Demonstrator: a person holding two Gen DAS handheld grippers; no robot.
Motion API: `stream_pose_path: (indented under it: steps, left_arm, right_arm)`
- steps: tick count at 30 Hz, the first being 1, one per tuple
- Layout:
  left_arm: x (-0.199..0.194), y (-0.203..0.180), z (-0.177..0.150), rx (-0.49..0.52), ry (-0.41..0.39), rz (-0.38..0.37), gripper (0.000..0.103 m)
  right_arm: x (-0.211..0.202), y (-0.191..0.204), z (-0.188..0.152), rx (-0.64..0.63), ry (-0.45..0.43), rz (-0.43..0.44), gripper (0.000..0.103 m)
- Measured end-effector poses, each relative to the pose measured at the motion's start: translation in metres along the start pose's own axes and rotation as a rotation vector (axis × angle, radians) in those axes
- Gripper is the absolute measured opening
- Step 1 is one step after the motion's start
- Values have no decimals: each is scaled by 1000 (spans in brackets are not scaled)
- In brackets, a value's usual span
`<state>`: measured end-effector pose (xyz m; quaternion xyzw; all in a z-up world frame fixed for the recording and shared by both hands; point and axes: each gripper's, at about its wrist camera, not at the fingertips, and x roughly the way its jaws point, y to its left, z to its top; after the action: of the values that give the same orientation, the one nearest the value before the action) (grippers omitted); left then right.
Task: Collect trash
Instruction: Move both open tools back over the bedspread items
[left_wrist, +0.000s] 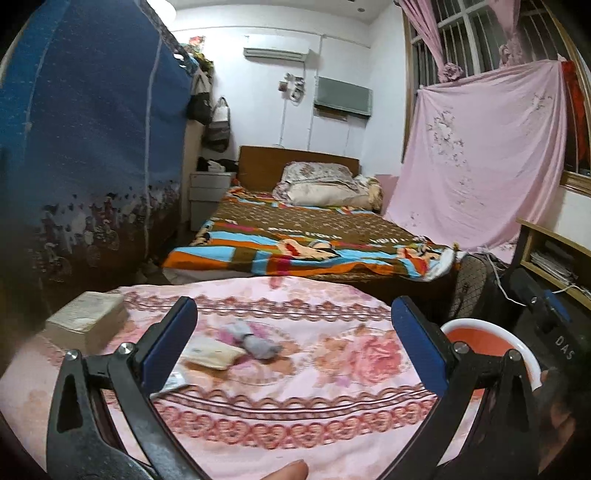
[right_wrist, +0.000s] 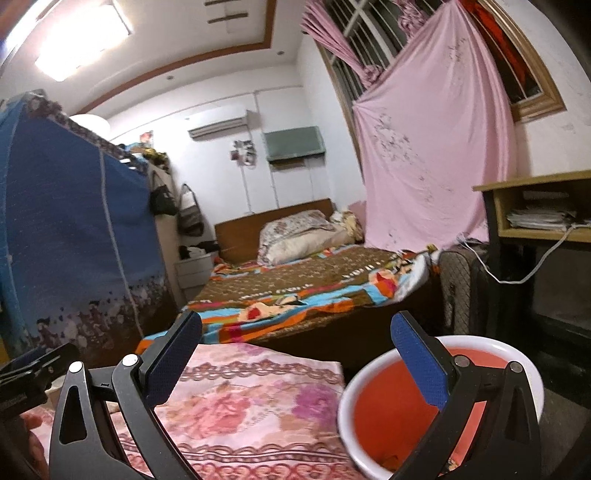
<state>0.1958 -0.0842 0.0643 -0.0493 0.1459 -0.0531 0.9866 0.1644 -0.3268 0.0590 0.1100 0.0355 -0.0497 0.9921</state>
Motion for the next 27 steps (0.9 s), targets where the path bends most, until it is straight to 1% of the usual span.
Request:
stream_pose_path:
  steps: [4,12,17,21,25,27]
  left_arm:
    - [-13,26,-2,-14,-33,49,91]
    - [-38,76,-3,-4,-105,138,91]
    - [-44,104,-4,-32,-131,174,91]
    - [-46,120,-5,-52,-147,198,91]
    - [-48,134,-5,-57,-165,206,91]
    - [-47,139,-6,-55,-165,207,91]
  right_arm:
    - [-6,23,-3,-37,-36,58,103]
    - [-14,69,-12,-127,-93,164,103]
    - [-11,97,-19,-190,-84,215,103]
    - [-8,117,-23,-213,-77,255,103]
    - [-5,137,-26,-231,-91,300,103]
    - [0,148,-29,-249,-84,342,103]
